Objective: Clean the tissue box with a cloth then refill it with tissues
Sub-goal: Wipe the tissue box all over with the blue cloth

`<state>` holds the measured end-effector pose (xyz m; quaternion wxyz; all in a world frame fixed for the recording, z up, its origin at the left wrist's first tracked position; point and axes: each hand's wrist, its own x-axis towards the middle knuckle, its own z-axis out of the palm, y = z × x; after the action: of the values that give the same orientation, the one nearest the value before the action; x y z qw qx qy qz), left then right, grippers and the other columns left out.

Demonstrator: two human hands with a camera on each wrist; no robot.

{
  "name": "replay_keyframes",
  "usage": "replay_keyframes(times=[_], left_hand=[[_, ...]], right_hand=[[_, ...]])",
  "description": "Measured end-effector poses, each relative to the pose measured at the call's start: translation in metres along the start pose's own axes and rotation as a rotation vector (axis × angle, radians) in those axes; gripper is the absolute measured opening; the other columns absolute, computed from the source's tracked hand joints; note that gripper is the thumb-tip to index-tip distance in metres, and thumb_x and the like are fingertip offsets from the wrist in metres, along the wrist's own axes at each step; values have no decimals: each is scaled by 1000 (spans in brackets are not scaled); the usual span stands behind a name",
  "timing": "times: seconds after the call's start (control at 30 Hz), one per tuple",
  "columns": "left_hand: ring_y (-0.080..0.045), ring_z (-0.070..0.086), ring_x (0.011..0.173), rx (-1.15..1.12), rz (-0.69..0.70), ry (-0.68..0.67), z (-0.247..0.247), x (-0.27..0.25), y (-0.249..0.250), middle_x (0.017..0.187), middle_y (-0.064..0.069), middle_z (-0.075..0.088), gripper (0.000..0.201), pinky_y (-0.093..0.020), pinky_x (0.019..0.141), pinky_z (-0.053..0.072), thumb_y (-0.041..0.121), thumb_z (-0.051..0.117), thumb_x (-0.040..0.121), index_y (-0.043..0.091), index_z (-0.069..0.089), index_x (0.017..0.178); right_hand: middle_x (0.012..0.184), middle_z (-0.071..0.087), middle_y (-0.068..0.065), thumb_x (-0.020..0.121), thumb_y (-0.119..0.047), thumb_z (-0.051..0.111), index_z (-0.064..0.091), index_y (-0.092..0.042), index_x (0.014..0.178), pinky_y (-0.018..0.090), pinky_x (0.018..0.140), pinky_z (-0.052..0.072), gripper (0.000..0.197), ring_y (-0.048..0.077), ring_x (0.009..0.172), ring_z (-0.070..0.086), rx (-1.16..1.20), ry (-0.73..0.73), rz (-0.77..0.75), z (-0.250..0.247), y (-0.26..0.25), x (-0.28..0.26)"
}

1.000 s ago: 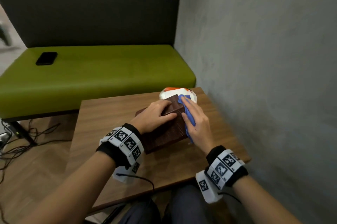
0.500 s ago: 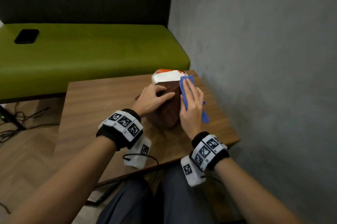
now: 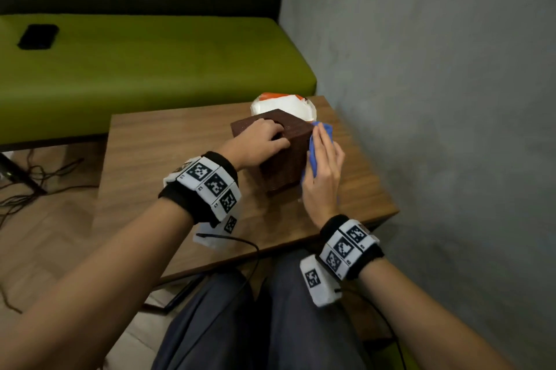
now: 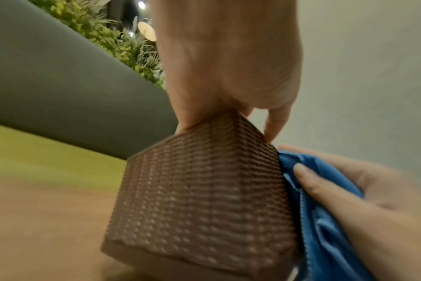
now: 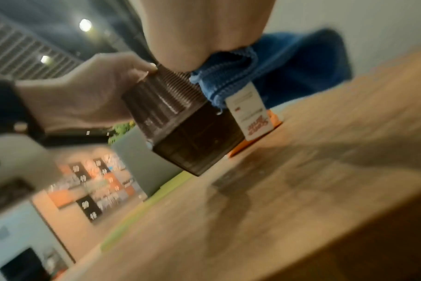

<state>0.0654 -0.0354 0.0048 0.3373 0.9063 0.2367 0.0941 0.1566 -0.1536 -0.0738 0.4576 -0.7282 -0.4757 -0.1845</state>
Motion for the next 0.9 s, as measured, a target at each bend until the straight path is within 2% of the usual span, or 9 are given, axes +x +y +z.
replay_keyframes(times=[0.1, 0.17, 0.23, 0.37, 0.5, 0.63, 0.8, 0.87, 0.9], left_hand=[[-14, 48, 49, -59, -47, 199, 10, -1, -2, 52, -11, 57, 59, -28, 49, 34, 61, 54, 73, 6, 58, 51], [-11, 37, 38, -64, -47, 267, 13, -2, 2, 40, -4, 46, 61, -21, 40, 23, 61, 62, 72, 12, 45, 39], [-16, 40, 42, -24, 17, 251, 9, -2, 0, 46, -11, 54, 54, -24, 43, 26, 55, 68, 70, 12, 50, 42], [-13, 57, 56, -89, 178, 240, 6, -7, -11, 62, -12, 69, 54, -20, 50, 37, 60, 70, 59, 7, 71, 65], [-20, 61, 64, -133, 227, 247, 11, -8, -18, 75, -12, 69, 58, -30, 61, 44, 63, 62, 54, 8, 70, 71], [-22, 62, 82, -5, 244, 98, 10, 2, -26, 90, -8, 66, 66, -29, 70, 47, 69, 56, 56, 11, 70, 83], [-21, 52, 107, 132, 223, -71, 8, -1, -13, 106, -7, 62, 90, -32, 91, 38, 81, 33, 60, 12, 65, 110], [-25, 48, 110, 205, 152, -116, 6, 0, -3, 104, -8, 62, 77, -39, 97, 31, 71, 24, 63, 18, 66, 101], [-27, 48, 109, 189, 71, -121, 5, 1, 1, 96, -8, 61, 64, -42, 98, 29, 67, 23, 65, 24, 66, 85]], right_hand=[[138, 48, 19, 87, 10, 48, 45, 5, 132, 32, 104, 34, 45, 24, 125, 40, 14, -41, -45, -5, 0, -7], [135, 51, 20, 90, 5, 45, 47, 6, 130, 22, 106, 30, 40, 24, 124, 43, 40, -44, -28, -10, -2, 0], [132, 53, 21, 92, -7, 41, 48, 7, 128, 15, 106, 27, 40, 23, 124, 44, 141, -85, 34, -18, 2, 11], [134, 53, 20, 90, -15, 42, 52, 5, 126, 22, 105, 35, 42, 24, 127, 47, 354, -258, 256, -23, 18, 35], [140, 46, 20, 92, -6, 43, 45, 5, 132, 4, 105, 25, 41, 18, 130, 40, 331, -213, 198, -21, 7, 27], [146, 39, 14, 94, -5, 40, 38, 0, 138, 7, 110, 22, 44, 9, 134, 31, 336, -218, 229, -25, 2, -3], [145, 39, 10, 94, -5, 41, 37, 0, 139, 3, 108, 19, 45, 0, 133, 27, 314, -148, 275, -26, -8, -10], [145, 39, 11, 95, -4, 42, 36, 0, 139, 4, 108, 19, 45, 2, 134, 28, 322, -123, 289, -23, -11, -16], [145, 39, 11, 95, -4, 42, 36, 0, 139, 5, 109, 20, 45, 5, 134, 28, 330, -111, 292, -21, -13, -21]])
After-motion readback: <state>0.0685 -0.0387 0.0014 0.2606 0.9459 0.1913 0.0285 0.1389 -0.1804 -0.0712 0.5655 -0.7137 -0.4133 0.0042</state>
